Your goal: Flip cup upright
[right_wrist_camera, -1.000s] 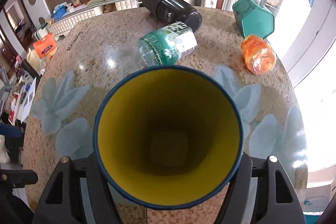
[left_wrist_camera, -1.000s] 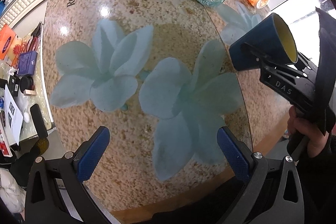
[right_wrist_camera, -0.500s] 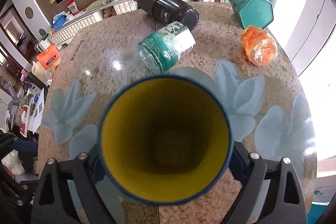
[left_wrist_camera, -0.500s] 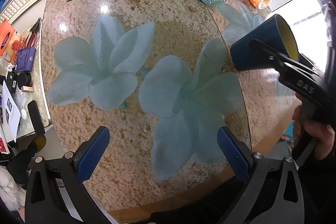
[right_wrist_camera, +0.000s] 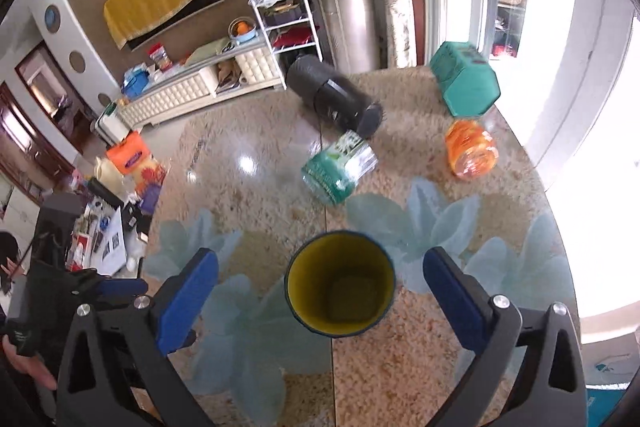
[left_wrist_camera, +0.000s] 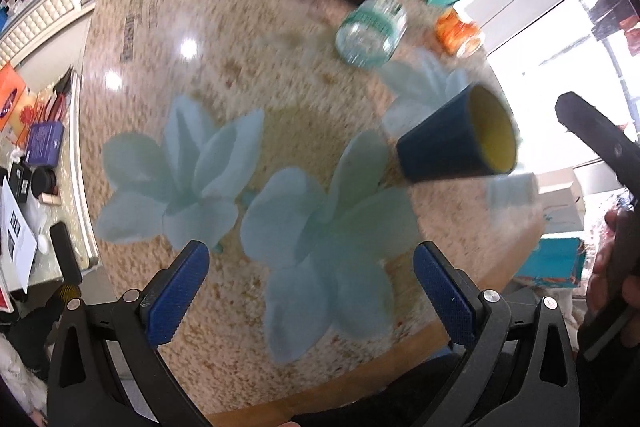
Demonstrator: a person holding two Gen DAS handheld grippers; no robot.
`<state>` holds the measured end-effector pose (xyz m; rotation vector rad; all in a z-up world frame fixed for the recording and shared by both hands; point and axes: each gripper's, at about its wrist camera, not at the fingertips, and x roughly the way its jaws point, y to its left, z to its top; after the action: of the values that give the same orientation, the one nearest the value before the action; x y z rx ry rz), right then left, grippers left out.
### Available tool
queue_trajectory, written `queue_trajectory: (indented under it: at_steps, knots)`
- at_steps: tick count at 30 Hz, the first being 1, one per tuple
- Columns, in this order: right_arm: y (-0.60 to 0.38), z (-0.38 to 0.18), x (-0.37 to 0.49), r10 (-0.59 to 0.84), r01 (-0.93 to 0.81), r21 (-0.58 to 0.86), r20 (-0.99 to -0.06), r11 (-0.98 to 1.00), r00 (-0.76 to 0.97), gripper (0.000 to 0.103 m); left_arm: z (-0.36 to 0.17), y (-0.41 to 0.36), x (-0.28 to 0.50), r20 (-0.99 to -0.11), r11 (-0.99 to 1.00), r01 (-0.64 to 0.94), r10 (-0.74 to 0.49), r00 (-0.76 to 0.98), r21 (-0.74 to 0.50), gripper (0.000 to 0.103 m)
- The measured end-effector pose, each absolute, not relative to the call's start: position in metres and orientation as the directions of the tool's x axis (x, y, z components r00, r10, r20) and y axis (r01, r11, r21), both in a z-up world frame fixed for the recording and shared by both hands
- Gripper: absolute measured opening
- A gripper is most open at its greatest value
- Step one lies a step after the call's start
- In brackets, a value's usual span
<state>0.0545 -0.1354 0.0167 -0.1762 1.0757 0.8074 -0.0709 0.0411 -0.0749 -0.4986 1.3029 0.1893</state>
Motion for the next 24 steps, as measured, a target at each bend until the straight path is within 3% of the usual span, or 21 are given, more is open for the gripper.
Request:
queue_trajectory:
  at_steps: [5,14,24]
  knots:
    - [-0.148,0.044,0.059,0.470,-0.648,0.212,-0.846,0.732,0.253,0.103,-0.039,0.035,-0.061,-0.912,0.876,-0.368,-0.165,0.375,-0.310,0.103]
    - [-0.171,0.050,0.080,0.393,-0.604,0.145,-0.869,0.783,0.301,0.103,0.003,0.009,-0.032,-0.893,0.911,-0.332,-0.079,0.443,-0.245,0.103]
    - [-0.193,0.046,0.077,0.363,-0.597,0.136,-0.889,0.791,0.279,0.103,0.008,-0.021,-0.017,-0.888,0.927,-0.326,-0.017,0.460,-0.186,0.103]
